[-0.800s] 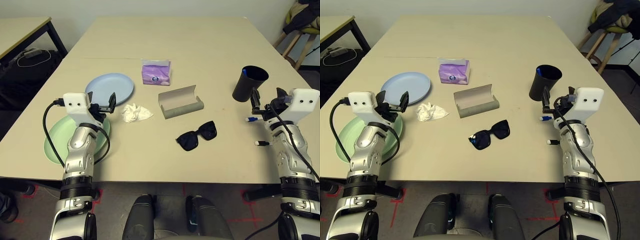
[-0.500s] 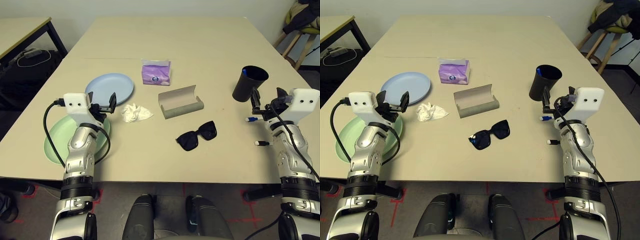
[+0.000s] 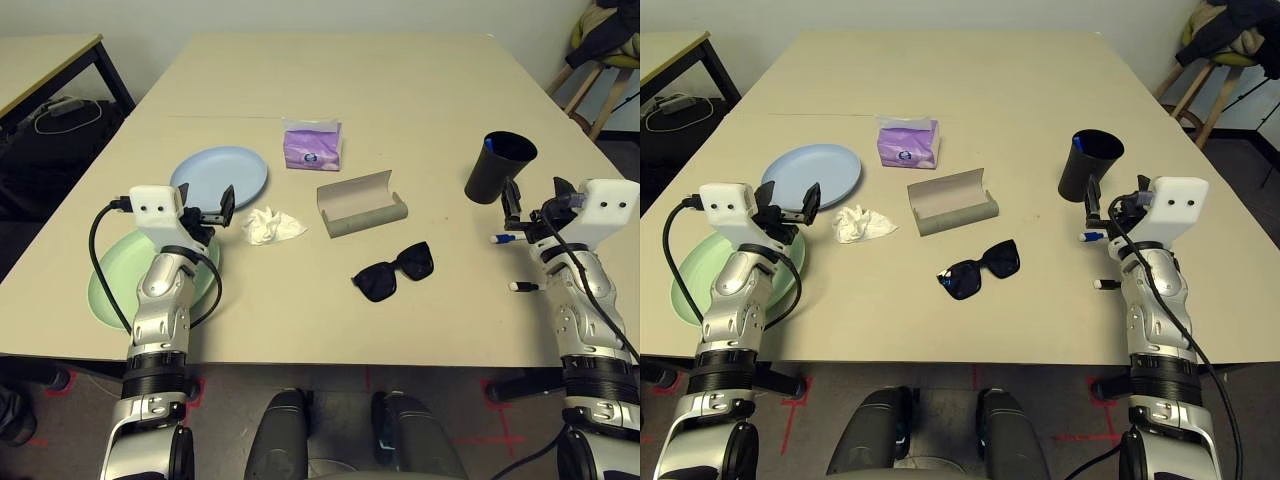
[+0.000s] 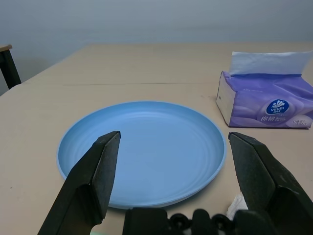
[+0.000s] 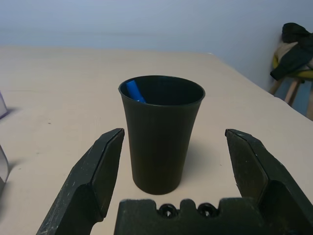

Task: Organize and tidy the items on the table.

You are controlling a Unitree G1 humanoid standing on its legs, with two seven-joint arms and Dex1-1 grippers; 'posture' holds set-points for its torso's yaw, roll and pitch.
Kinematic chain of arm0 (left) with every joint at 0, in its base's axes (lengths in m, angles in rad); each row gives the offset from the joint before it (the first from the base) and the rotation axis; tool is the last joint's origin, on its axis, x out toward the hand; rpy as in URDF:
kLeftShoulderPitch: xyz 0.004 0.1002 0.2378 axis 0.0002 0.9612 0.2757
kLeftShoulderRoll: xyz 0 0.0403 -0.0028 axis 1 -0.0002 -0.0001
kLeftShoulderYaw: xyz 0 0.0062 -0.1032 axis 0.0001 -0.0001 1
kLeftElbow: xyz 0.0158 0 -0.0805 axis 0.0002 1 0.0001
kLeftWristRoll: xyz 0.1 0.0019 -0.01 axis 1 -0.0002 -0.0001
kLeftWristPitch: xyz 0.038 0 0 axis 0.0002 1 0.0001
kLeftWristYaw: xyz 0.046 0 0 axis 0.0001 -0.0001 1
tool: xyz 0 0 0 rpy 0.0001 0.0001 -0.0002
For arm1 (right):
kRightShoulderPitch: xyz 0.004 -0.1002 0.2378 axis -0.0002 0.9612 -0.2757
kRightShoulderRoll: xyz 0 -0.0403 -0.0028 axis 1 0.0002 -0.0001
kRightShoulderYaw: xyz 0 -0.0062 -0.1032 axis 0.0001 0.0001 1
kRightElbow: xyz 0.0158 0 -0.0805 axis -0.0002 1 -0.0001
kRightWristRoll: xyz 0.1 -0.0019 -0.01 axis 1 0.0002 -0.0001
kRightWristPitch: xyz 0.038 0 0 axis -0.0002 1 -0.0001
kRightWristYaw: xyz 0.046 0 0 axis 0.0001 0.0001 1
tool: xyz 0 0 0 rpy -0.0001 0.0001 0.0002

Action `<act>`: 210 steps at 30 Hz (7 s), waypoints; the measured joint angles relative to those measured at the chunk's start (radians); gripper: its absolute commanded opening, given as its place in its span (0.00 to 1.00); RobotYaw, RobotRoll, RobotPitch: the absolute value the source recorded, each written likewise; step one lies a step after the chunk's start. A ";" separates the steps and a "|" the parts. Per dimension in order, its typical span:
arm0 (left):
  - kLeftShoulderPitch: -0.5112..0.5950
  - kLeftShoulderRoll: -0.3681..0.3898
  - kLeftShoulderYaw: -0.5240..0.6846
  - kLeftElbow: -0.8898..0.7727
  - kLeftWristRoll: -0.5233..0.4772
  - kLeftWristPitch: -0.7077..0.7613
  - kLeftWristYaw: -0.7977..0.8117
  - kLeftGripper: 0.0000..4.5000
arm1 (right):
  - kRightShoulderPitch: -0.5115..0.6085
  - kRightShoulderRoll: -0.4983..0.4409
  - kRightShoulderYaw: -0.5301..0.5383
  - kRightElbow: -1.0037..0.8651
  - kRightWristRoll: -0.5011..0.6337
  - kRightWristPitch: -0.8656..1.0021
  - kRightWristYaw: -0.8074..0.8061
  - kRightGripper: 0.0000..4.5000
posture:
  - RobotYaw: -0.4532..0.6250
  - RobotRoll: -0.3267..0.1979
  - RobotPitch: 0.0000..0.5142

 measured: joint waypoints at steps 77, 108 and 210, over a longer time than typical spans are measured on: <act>0.072 0.310 0.017 -0.220 -0.116 0.498 -0.244 1.00 | -0.097 -0.253 0.313 0.035 0.149 -0.061 1.210 0.99 | 0.60 0.62 0.16; 0.010 0.558 0.155 0.066 -0.102 0.969 -0.172 1.00 | -0.087 -0.237 0.347 -0.030 0.150 -0.024 1.147 0.99 | 0.59 0.62 0.17; -0.200 0.445 0.413 -0.190 -0.239 1.461 -0.057 0.01 | -0.116 -0.226 0.348 0.056 0.139 -0.095 1.132 1.00 | 0.59 0.62 0.16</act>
